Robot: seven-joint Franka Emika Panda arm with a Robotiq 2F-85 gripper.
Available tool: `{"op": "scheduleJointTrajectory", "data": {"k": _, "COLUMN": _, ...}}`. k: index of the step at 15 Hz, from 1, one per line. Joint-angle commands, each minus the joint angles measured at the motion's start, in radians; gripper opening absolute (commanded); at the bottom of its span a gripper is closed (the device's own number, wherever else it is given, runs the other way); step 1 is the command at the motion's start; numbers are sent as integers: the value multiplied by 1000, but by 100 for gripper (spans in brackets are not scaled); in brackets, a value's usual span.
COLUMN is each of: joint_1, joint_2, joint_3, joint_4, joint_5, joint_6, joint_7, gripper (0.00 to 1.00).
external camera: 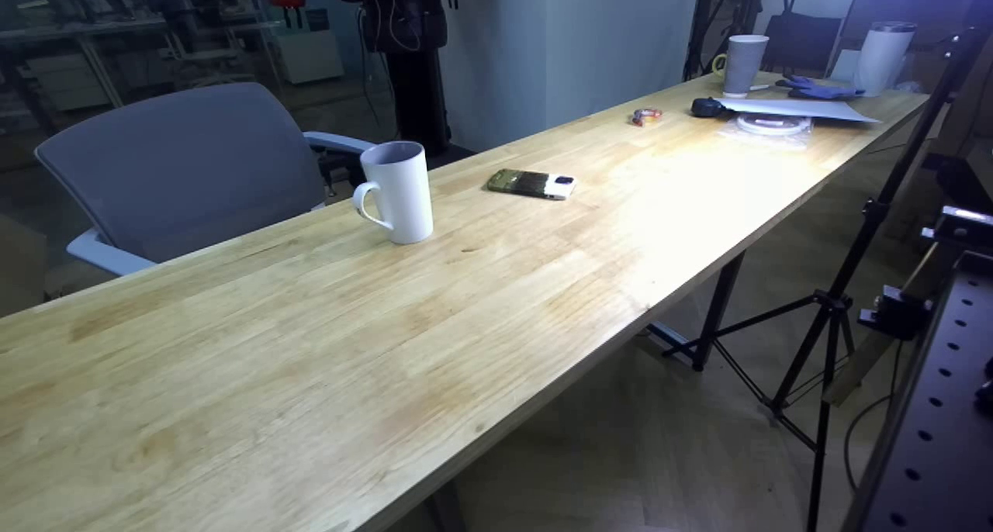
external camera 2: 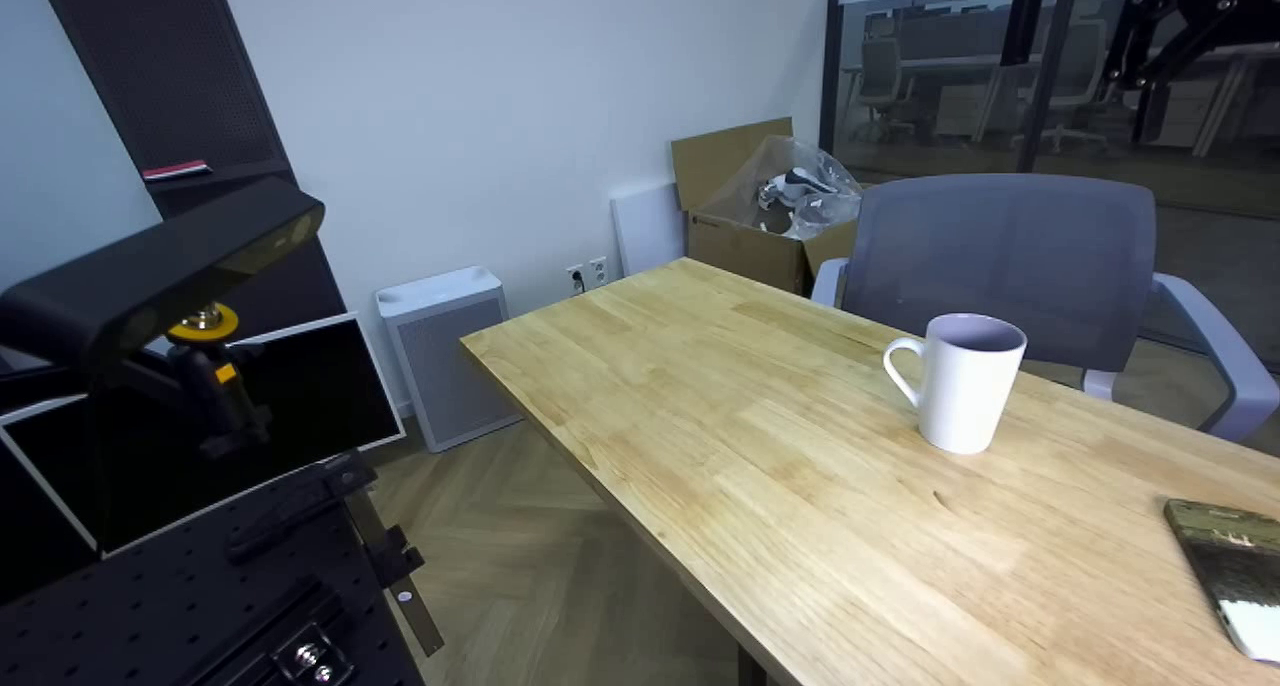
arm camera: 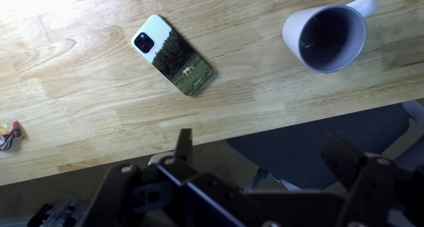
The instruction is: Move the mug forward
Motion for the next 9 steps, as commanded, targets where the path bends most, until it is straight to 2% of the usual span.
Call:
{"op": "scheduleJointTrajectory", "data": {"k": 1, "joint_1": -4, "joint_2": 2, "joint_3": 4, "joint_4": 5, "joint_5": -3, "joint_6": -3, "joint_7": 0, "gripper": 100}}
{"op": "scheduleJointTrajectory", "data": {"k": 9, "joint_1": -5, "joint_2": 4, "joint_3": 5, "joint_4": 11, "joint_5": -3, "joint_6": -7, "joint_7": -2, "gripper": 100}}
